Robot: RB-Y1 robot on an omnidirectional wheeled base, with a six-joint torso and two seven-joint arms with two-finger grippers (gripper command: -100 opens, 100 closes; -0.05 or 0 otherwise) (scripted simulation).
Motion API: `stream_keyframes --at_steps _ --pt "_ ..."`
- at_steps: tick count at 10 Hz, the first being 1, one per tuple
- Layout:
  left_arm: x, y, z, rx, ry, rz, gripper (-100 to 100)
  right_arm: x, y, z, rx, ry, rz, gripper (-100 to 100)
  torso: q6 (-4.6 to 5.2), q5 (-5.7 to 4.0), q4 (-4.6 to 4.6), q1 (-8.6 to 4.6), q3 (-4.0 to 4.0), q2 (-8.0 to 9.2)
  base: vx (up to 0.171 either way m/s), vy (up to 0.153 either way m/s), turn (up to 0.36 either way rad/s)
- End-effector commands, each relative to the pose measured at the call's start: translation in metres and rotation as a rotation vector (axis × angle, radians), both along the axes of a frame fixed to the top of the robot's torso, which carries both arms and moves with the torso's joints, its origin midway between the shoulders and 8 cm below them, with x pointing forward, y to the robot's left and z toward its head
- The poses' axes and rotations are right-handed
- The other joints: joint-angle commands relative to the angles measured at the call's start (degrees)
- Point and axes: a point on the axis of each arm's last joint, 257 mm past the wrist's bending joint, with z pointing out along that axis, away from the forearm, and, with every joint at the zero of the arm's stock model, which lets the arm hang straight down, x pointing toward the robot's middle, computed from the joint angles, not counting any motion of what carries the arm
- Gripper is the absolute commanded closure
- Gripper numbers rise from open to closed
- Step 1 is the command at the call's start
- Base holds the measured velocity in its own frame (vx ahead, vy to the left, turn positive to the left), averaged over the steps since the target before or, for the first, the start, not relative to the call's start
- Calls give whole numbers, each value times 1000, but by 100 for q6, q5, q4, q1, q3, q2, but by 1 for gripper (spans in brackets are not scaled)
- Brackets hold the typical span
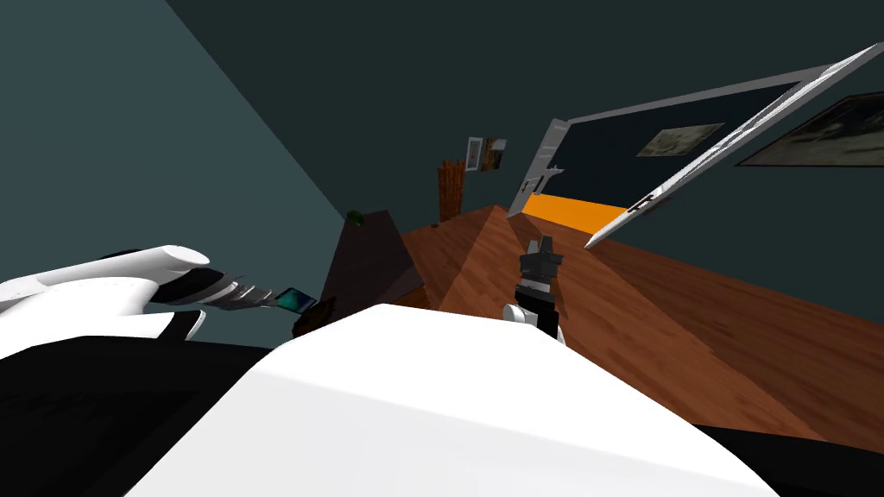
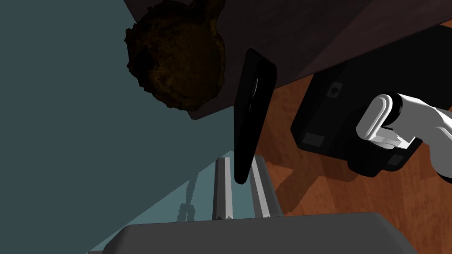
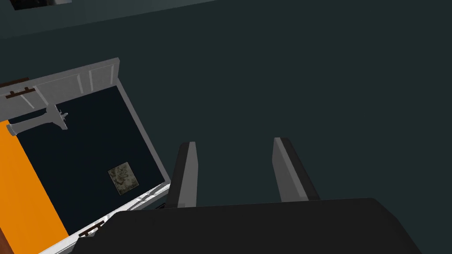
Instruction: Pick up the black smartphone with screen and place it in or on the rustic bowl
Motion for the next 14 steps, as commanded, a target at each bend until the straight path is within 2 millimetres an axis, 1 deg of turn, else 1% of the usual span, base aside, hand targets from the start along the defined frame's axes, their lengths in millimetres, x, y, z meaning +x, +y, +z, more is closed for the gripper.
stream_keyframes --at_steps 1,2,3,4,5,6,7,11,12,13,14 --pt "-7 1 2 -11 1 45 100 0 0 0 0 0 0 0 0 0 0 0 0 0 -91 120 -83" --pt "-16 0 4 -28 2 108 100 0 0 0 0 0 0 0 3 -4 -1 -12 -3 -4 -92 172 -271" --pt "-16 0 4 -28 2 108 100 0 0 0 0 0 0 0 15 -5 -1 0 -5 -9 -86 153 -140" --pt "-22 -1 4 -42 3 151 100 0 0 0 0 0 0 0 4 -2 -3 -5 -8 -14 -73 142 -110" --pt "-24 -2 4 -47 3 164 100 0 0 0 0 0 0 0 5 -4 -3 -7 -9 -17 -27 138 -101" --pt "-23 0 4 -42 4 150 100 0 0 0 0 0 0 0 6 -2 -4 -10 -17 -32 -4 60 -22" --pt "-23 0 4 -42 4 154 -100 0 0 0 0 0 0 0 6 -4 -7 -35 -23 -43 -3 13 1" --pt "-23 0 4 -41 4 153 -100 0 0 0 0 0 0 0 7 -13 -9 -66 -28 -50 0 1 0" --pt "-23 0 4 -41 4 153 0 0 0 0 0 0 0 0 7 -14 -9 -67 -28 -50 0 0 0" --pt "-18 3 26 -36 -3 153 -100 0 0 0 0 0 0 0 7 -14 -9 -67 -28 -50 -23 -17 -2" --pt "-18 3 26 -36 -3 153 -100 0 0 0 0 0 0 0 7 -17 -7 -74 -25 -44 -27 -24 -3"
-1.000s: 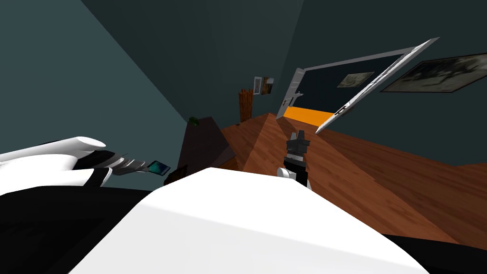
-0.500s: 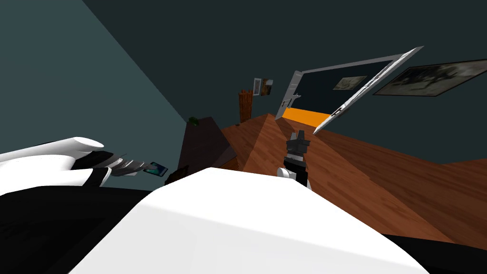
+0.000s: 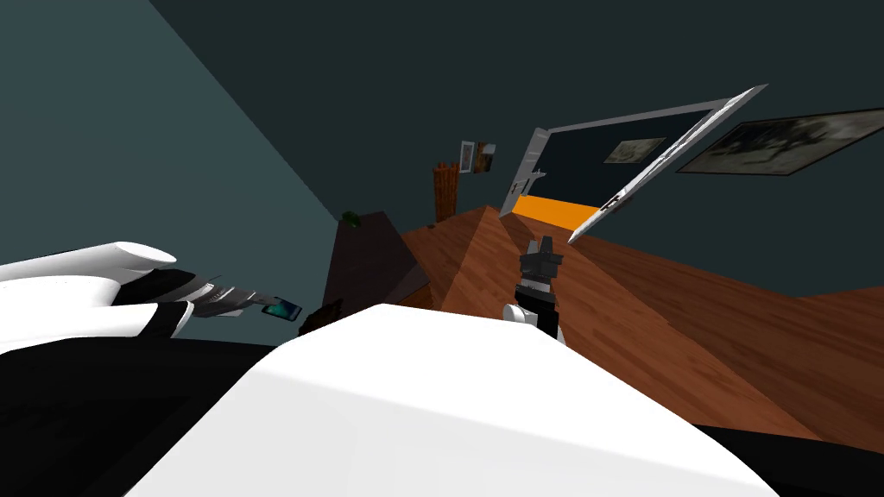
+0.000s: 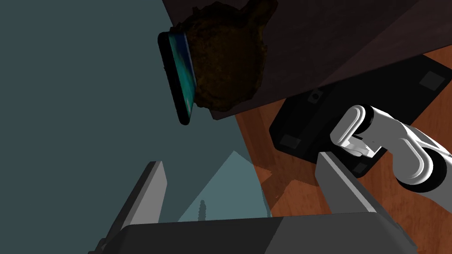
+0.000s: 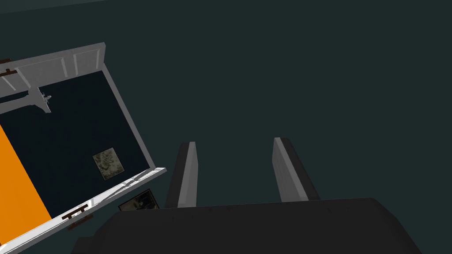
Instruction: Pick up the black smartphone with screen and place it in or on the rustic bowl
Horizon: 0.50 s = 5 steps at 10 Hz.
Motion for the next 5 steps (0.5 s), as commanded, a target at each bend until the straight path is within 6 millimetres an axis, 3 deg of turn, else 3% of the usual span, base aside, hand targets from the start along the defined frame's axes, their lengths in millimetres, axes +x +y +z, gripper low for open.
stream_keyframes --at_steps 1,4,5 --pt "4 1 18 4 -4 0 -100 0 0 0 0 0 0 0 0 0 0 0 0 0 -24 -31 2" --pt "11 2 46 12 -10 -4 -100 0 0 0 0 0 0 0 0 -1 1 -2 2 4 -34 -29 -1" --pt "9 2 40 12 -10 -3 -100 0 0 0 0 0 0 0 0 -1 1 -3 3 5 -16 -12 1"
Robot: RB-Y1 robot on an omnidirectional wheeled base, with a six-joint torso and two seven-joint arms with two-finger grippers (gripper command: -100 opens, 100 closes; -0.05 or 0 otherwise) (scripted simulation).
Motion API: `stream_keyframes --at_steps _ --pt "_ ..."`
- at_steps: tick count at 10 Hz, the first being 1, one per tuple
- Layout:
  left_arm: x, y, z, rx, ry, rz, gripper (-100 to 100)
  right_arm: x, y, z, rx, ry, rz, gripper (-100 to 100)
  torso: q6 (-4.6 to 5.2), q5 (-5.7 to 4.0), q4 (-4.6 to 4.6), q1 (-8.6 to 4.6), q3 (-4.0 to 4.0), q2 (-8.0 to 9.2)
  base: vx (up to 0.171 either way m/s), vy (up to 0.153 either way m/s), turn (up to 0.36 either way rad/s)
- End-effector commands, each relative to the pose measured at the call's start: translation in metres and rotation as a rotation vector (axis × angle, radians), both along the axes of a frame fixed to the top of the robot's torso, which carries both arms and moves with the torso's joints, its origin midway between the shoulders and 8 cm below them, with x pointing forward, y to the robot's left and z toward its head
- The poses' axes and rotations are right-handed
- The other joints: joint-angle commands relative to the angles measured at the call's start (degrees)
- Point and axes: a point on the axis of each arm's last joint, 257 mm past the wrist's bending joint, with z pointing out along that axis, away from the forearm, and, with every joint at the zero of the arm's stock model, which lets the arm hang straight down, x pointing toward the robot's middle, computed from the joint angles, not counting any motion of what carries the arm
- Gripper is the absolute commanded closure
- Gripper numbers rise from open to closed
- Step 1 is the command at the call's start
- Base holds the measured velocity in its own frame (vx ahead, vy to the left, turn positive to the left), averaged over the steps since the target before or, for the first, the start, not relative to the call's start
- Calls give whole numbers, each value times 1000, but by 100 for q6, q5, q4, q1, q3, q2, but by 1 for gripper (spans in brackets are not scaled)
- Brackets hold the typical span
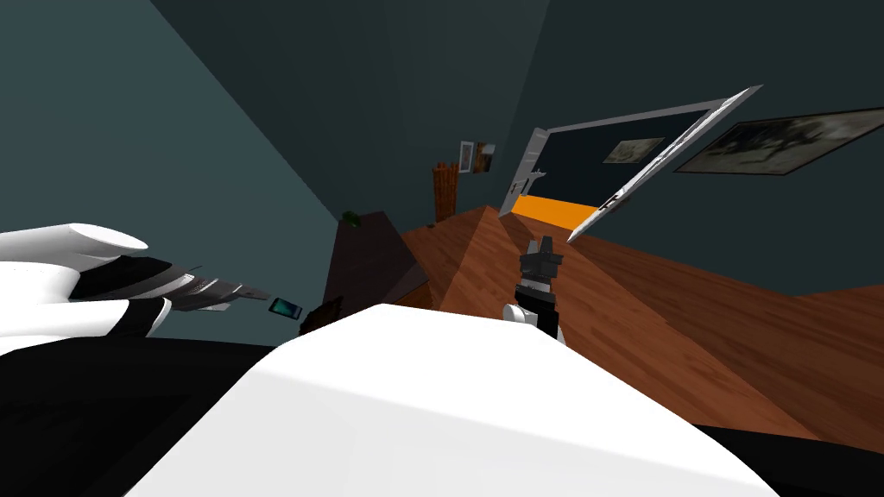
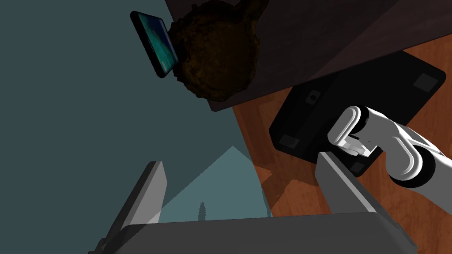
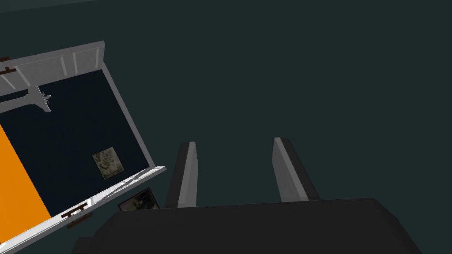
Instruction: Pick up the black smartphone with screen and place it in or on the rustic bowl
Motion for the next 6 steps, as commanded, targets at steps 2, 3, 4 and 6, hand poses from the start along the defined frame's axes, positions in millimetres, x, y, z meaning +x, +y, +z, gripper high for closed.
stream_keyframes --at_steps 2,3,4,6 --pt "0 0 0 0 0 0 0 0 0 0 0 0 0 0 0 1 -1 5 -3 -5 0 0 0" --pt "0 0 0 0 0 0 0 0 0 0 0 0 0 0 0 2 -2 6 -4 -7 0 0 0" --pt "0 0 0 0 0 0 0 0 0 0 0 0 0 0 0 2 -2 7 -5 -8 0 0 0" --pt "0 0 0 0 0 0 0 0 0 0 0 0 0 0 1 2 -2 7 -5 -9 0 0 0"
